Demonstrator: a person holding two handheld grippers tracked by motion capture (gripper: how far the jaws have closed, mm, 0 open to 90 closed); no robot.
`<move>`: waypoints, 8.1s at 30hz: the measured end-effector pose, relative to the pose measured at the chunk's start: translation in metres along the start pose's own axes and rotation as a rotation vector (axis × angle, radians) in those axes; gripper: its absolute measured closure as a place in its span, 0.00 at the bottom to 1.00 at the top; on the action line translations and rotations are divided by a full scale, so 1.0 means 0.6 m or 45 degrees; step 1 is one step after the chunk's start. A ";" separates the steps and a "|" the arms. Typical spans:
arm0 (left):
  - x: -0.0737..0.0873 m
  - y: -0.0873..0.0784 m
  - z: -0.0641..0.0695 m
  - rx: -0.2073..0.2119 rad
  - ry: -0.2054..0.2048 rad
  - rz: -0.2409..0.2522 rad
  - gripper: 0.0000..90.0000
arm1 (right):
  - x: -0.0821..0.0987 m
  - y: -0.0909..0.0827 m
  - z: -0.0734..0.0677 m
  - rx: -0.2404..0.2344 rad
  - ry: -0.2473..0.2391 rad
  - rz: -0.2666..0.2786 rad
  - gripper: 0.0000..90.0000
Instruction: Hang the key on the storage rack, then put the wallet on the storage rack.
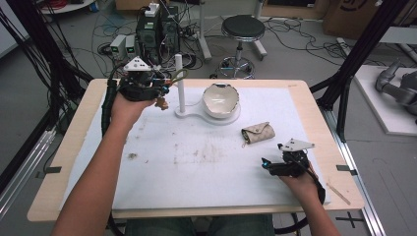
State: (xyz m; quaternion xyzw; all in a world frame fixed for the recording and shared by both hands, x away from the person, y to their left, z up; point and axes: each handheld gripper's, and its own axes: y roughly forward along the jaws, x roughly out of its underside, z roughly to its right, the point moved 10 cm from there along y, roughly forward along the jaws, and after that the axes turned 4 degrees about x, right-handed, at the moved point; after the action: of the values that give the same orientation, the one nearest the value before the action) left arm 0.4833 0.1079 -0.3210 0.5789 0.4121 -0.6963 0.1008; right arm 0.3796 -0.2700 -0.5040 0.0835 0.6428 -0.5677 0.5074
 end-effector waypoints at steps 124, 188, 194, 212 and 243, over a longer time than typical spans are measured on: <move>0.141 0.161 0.203 0.250 -0.071 -0.014 0.23 | 0.056 -0.074 0.013 0.024 0.128 0.033 0.18; 0.131 0.462 0.349 0.419 0.233 -0.364 0.34 | 0.069 -0.081 0.007 0.019 0.097 0.018 0.18; 0.129 0.458 0.350 0.421 0.228 -0.364 0.39 | 0.070 -0.080 0.007 0.020 0.095 0.012 0.18; 0.060 0.343 0.316 0.385 0.261 -0.250 0.41 | 0.066 -0.071 0.002 0.010 0.079 0.003 0.18; 0.031 0.067 0.141 0.126 0.192 -0.133 0.41 | -0.003 0.011 -0.027 -0.061 -0.019 -0.013 0.18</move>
State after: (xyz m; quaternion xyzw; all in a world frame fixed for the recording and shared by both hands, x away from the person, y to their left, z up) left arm 0.4412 0.0298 -0.3567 0.6116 0.4132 -0.6747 0.0044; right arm 0.3762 -0.2537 -0.5095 0.0636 0.6527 -0.5555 0.5112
